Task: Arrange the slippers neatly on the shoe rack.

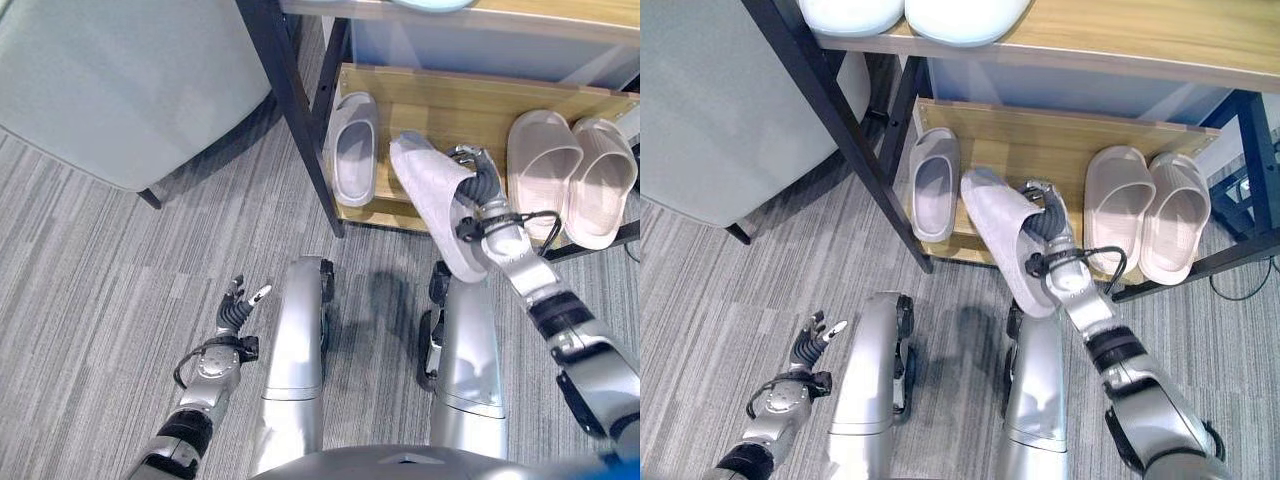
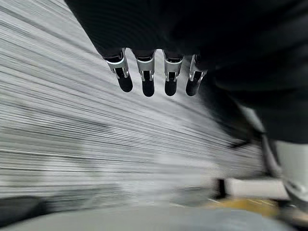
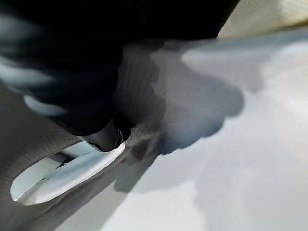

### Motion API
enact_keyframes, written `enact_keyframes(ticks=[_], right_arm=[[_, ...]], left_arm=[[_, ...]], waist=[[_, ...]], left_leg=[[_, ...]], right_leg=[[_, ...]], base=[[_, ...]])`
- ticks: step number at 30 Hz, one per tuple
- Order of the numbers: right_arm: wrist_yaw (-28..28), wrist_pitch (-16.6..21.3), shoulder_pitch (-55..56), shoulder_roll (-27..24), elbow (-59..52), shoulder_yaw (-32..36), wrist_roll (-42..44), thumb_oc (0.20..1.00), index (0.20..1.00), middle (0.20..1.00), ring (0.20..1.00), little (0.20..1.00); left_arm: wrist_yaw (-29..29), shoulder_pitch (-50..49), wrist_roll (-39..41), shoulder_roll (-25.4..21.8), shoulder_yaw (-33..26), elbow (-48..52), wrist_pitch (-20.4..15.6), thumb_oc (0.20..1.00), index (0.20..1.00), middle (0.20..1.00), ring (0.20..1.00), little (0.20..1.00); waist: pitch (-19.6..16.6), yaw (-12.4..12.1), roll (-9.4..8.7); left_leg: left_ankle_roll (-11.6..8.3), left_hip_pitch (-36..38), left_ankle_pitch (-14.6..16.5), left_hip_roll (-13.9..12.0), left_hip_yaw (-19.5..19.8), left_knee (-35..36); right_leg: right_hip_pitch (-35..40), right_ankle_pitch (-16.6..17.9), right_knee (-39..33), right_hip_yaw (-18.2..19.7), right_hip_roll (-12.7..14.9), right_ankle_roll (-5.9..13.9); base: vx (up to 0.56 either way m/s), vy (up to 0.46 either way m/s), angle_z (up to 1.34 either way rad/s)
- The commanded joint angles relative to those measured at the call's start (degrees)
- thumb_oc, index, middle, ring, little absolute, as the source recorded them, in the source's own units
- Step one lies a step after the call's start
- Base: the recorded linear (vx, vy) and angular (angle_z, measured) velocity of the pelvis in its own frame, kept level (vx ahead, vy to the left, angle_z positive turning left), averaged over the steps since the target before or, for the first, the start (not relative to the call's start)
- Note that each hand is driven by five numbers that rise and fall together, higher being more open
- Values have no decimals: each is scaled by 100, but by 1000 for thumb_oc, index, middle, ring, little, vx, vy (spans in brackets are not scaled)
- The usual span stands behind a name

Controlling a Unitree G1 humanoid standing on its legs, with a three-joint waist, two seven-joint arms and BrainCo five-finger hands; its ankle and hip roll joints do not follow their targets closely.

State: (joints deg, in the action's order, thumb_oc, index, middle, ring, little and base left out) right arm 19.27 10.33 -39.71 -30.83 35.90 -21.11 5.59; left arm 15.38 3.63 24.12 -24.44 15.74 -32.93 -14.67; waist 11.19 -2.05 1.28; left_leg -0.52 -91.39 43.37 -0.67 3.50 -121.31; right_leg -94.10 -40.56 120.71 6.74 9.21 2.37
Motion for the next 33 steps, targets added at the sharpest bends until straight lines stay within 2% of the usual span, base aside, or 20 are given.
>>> enact_keyframes(ticks=[1, 2, 3, 5, 11, 21, 31, 32, 33], right_arm=[[344, 170, -1092, -348, -265, -35, 421, 200, 200, 200, 200, 200], [480, 62, -1618, -441, 30, -189, 318, 200, 200, 200, 200, 200], [480, 68, -1635, -437, 44, -200, 321, 200, 200, 200, 200, 200], [470, -64, -2290, -505, 883, -557, 394, 200, 200, 200, 200, 200], [401, -211, -3193, -364, 2158, -1121, 469, 200, 200, 200, 200, 200], [586, -265, -3885, -151, 3033, -1346, 719, 200, 200, 200, 200, 200], [681, -253, -4374, -399, 3651, -1449, 915, 216, 216, 216, 216, 216], [717, -219, -4411, -412, 3706, -1426, 1013, 1000, 1000, 1000, 1000, 1000], [724, -211, -4427, -419, 3716, -1434, 1028, 1000, 1000, 1000, 1000, 1000]], left_arm=[[98, -122, 136, -204, -223, -107, -272, 1000, 1000, 1000, 1000, 1000], [102, -320, 149, -306, -276, -15, -270, 1000, 1000, 1000, 1000, 1000], [102, -319, 148, -303, -284, -14, -270, 1000, 1000, 1000, 1000, 1000], [69, -457, 215, -409, -264, -72, -278, 1000, 1000, 1000, 1000, 1000], [-5, -672, 332, -546, -186, -186, -264, 1000, 1000, 1000, 1000, 1000], [123, -616, 191, -742, 58, 84, -285, 1000, 1000, 1000, 1000, 1000], [222, -707, 8, -800, 201, 140, -394, 1000, 1000, 1000, 1000, 1000], [262, -677, -5, -790, 233, 108, -413, 1000, 1000, 1000, 1000, 1000], [274, -682, -20, -788, 243, 98, -415, 1000, 1000, 1000, 1000, 1000]], waist=[[386, -211, -9], [465, -254, -13], [472, -248, -14], [610, -312, 3], [937, -459, 42], [1380, -547, 57], [1592, -698, 104], [1618, -711, 101], [1628, -717, 102]], left_leg=[[253, 147, -9, 92, 142, 101], [249, 144, 18, 71, 127, 22], [248, 144, 20, 71, 125, 18], [261, 144, 23, 36, 96, -40], [275, 144, 37, 71, 84, -217], [265, 144, 94, 58, 71, -422], [262, 144, 147, 105, 52, -497], [263, 144, 149, 109, 52, -516], [264, 144, 150, 107, 49, -521]], right_leg=[[617, 292, -22, 356, -30, -198], [617, 298, 100, 425, -32, -230], [616, 296, 106, 429, -33, -229], [612, 308, 176, 479, -26, -244], [632, 319, 409, 587, 28, -264], [642, 289, 650, 680, 58, -332], [681, 283, 777, 769, 119, -304], [682, 287, 790, 772, 120, -314], [680, 287, 800, 773, 123, -316]], base=[[51, 28, 6], [22, 26, 14], [15, 34, 16], [-19, 45, 5], [-16, 44, 4], [-10, 16, 0], [10, 36, 2], [9, 11, 4], [0, 0, 0]])
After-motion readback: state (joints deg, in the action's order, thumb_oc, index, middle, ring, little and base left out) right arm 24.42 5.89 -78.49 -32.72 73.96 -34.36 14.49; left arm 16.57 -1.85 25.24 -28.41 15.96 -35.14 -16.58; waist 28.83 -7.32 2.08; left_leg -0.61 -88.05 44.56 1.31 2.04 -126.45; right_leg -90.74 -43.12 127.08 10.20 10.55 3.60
